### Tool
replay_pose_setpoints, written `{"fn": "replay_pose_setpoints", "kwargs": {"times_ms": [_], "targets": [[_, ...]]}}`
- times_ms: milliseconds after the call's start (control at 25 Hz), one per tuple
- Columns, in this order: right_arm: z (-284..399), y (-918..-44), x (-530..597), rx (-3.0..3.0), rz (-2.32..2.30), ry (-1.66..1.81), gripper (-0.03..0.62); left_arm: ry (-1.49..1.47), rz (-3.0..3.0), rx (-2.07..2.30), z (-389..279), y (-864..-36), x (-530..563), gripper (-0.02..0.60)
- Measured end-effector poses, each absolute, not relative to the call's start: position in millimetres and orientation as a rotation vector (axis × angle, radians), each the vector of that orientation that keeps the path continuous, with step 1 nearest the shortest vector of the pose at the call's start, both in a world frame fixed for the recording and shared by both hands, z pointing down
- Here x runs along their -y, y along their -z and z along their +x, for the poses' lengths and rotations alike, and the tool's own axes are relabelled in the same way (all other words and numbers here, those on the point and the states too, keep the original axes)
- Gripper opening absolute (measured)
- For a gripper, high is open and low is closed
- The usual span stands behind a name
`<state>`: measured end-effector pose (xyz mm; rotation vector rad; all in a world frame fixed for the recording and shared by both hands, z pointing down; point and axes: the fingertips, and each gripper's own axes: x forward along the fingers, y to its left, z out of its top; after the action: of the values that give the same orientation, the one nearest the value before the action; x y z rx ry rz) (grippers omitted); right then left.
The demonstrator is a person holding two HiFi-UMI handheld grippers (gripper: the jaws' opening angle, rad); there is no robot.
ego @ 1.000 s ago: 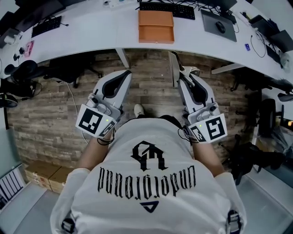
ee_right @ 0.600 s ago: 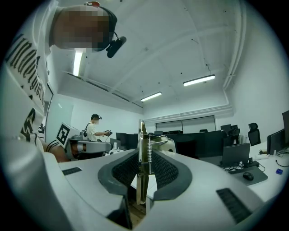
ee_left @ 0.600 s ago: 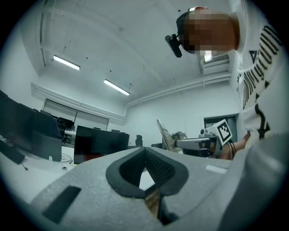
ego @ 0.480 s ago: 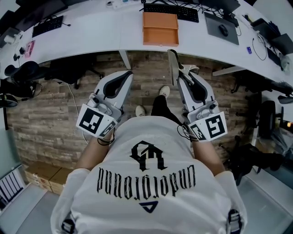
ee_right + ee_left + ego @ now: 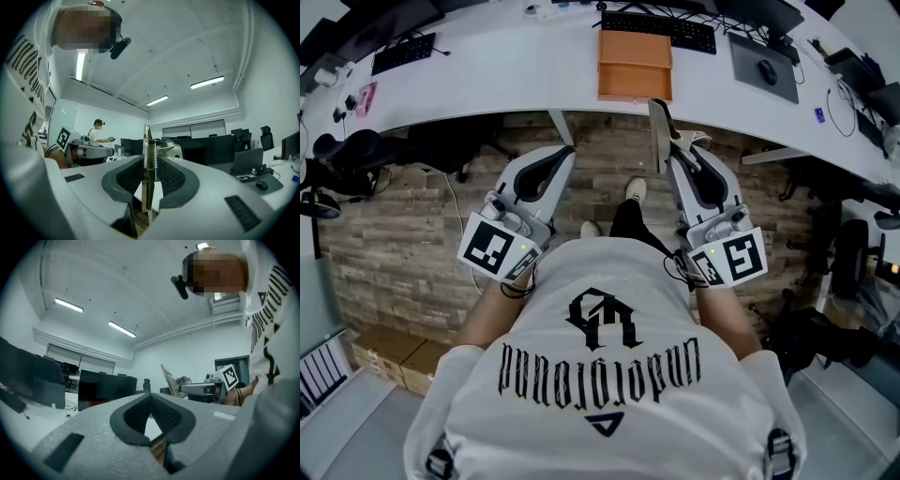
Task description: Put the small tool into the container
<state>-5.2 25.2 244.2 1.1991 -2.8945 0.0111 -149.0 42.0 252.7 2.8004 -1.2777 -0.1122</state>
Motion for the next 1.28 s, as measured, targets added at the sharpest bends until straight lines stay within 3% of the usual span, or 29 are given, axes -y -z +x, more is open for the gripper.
{"fn": "replay_pose_setpoints", "kwargs": {"times_ms": [1280], "targets": [[107.3, -284.2, 194.0, 2.893, 1.028, -0.203, 0.089, -0.031, 2.649, 1.411, -56.6, -284.9, 167.7, 0.014]]}}
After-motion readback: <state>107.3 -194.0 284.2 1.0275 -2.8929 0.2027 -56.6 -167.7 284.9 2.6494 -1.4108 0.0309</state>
